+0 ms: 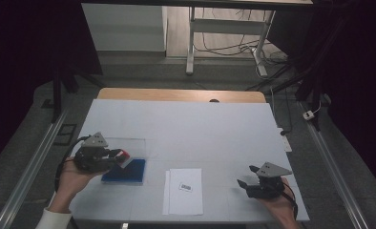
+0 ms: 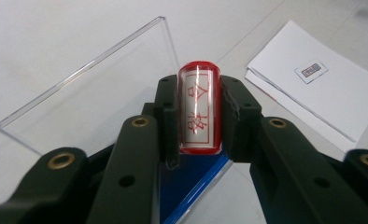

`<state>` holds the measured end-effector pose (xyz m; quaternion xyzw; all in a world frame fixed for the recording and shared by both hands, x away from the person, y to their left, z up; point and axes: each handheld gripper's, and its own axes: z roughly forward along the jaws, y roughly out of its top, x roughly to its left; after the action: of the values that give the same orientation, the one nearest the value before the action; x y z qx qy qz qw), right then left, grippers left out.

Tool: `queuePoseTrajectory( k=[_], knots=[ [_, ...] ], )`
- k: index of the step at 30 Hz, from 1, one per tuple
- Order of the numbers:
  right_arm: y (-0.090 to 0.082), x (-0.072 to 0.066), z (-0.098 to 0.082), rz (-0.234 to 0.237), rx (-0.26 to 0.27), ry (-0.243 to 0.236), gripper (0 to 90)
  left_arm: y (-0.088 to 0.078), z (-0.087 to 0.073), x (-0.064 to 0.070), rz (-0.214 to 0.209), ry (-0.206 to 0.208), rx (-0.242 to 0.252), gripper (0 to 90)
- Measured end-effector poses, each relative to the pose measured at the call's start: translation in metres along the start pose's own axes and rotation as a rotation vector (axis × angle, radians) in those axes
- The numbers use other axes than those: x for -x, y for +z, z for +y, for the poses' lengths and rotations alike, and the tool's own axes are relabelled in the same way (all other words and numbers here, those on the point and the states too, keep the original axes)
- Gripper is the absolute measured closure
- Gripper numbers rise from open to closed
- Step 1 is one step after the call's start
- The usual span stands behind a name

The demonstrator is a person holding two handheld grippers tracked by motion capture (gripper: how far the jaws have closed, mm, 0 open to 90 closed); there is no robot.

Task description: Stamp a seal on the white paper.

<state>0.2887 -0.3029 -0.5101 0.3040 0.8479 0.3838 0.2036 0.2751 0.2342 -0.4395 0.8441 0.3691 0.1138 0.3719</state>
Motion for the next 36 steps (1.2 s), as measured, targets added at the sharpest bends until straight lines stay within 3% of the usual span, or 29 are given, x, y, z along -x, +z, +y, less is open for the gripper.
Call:
queuePoseTrajectory(
  k=[18, 36],
  knots=[
    [0.002, -0.001, 0.001, 0.004, 0.004, -0.002, 27.0, 0.013, 0.011, 0.021, -0.04, 0.067, 0.01, 70.4],
    [0.002, -0.001, 0.001, 0.004, 0.002, -0.002, 27.0, 0.034, 0.021, 0.038, -0.079, 0.118, -0.023, 70.4]
  ],
)
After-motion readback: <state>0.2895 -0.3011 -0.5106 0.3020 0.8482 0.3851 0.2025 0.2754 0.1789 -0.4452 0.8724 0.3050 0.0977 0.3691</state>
